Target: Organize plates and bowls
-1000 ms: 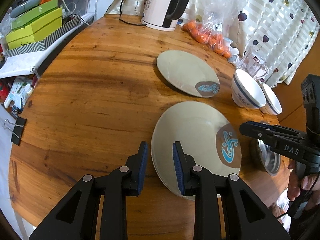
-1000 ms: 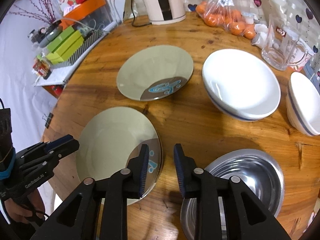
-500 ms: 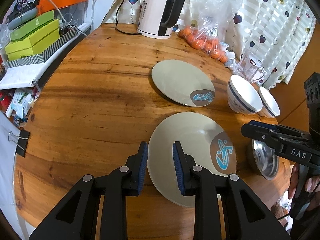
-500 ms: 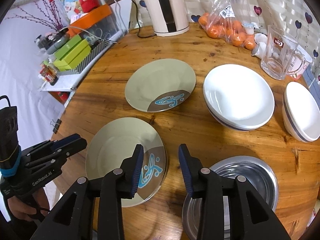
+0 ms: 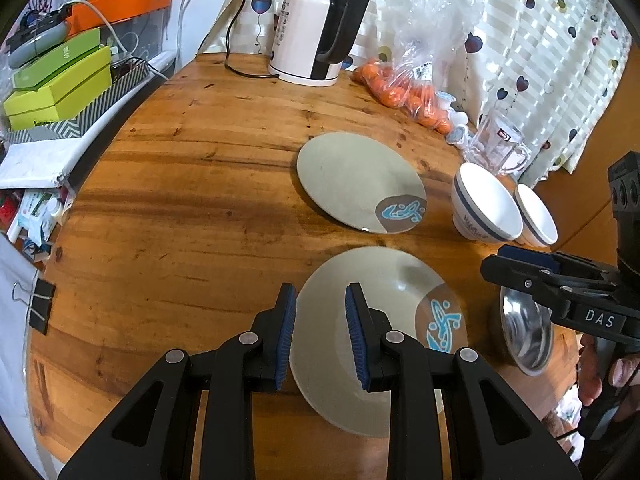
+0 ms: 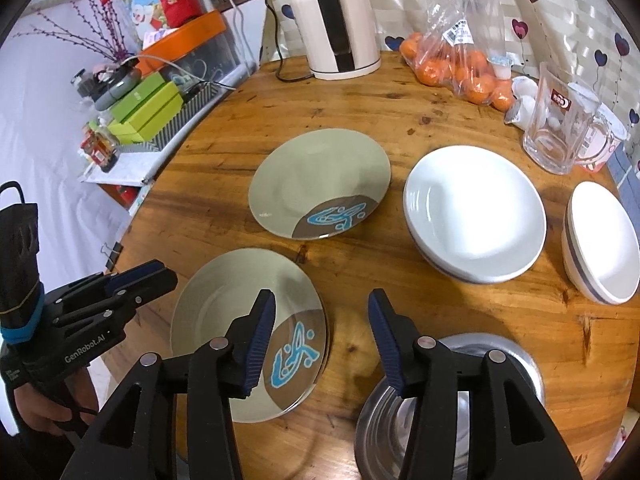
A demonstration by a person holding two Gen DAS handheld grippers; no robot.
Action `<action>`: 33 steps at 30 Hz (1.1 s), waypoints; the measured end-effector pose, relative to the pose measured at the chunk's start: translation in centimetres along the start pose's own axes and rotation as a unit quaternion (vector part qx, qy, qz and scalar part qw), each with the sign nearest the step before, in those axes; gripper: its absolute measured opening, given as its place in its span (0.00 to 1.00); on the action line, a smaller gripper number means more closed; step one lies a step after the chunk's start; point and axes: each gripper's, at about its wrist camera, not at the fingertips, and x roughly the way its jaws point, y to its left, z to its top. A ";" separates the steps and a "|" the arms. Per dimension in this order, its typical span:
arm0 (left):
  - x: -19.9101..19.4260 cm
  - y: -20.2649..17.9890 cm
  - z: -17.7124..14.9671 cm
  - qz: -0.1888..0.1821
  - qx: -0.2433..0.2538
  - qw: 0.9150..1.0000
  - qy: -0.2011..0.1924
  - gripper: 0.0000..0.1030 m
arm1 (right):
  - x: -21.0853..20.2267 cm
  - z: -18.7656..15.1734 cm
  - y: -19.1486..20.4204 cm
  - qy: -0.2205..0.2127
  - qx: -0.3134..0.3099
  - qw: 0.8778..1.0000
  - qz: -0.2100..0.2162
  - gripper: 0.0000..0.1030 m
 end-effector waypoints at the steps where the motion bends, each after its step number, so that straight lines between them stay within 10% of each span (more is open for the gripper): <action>1: 0.1 0.1 0.2 -0.002 -0.001 1.000 0.000 0.26 | 0.0 0.2 -0.1 0.000 0.000 1.000 -0.001 0.47; 33: 5.1 1.4 7.3 -0.043 -0.044 0.998 0.006 0.39 | 3.7 10.2 -2.7 0.008 -0.047 0.999 -0.022 0.47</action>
